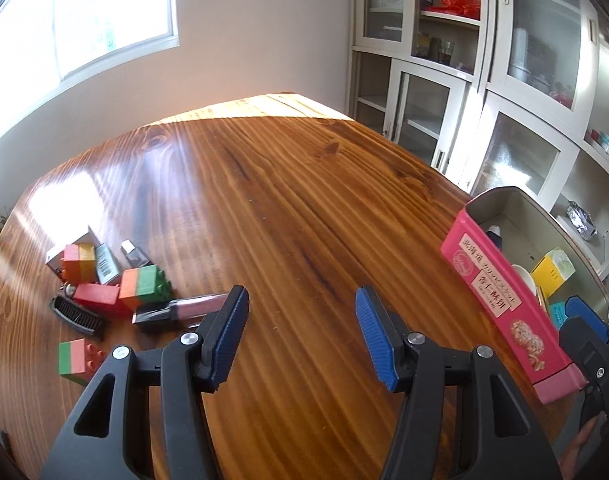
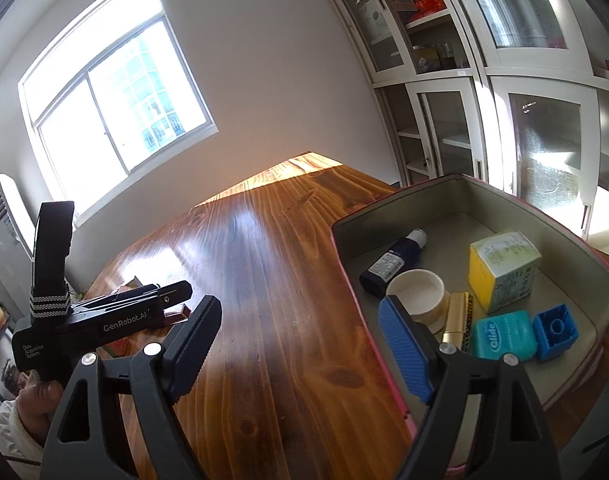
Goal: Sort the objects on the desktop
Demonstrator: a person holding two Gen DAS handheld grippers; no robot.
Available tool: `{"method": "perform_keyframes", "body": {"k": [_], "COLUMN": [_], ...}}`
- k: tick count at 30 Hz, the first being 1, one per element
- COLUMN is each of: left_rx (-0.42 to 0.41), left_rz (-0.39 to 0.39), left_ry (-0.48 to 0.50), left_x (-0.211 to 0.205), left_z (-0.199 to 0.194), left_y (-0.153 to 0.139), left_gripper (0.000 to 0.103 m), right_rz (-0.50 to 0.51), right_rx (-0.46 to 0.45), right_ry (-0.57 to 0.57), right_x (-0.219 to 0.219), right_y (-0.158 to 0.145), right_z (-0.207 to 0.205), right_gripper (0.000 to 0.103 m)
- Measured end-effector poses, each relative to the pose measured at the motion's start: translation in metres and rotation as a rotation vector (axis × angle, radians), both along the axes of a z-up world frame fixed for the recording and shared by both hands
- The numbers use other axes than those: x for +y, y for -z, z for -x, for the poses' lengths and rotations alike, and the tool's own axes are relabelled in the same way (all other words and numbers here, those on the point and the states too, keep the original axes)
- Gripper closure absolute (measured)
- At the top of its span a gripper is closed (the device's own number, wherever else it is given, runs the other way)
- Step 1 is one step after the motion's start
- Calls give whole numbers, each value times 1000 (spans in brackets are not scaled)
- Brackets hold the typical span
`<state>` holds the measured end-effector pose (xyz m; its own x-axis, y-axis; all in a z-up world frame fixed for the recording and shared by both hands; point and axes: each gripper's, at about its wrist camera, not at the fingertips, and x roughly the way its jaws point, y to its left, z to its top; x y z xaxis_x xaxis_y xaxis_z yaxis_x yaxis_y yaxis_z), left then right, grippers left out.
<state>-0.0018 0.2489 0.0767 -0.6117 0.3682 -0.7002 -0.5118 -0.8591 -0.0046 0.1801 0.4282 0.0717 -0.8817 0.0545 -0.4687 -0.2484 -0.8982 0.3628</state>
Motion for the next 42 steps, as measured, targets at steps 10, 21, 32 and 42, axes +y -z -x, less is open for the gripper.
{"method": "perform_keyframes", "body": {"k": [10, 21, 32, 42], "left_rx": [7, -53, -125, -138], "left_rz": [7, -11, -26, -33], "left_ry": [-223, -316, -349, -347], "left_x": [-97, -154, -168, -168], "left_z": [21, 44, 62, 64], "left_y": [8, 33, 54, 66], "left_gripper": [43, 43, 43, 49], "right_rz": [-13, -51, -85, -129], "right_rx": [-36, -95, -147, -179], "right_ry": [-91, -167, -232, -309], "right_x": [-40, -85, -110, -128], "right_y": [3, 10, 19, 26], "right_z": [30, 59, 89, 122], "right_gripper": [9, 7, 7, 7]}}
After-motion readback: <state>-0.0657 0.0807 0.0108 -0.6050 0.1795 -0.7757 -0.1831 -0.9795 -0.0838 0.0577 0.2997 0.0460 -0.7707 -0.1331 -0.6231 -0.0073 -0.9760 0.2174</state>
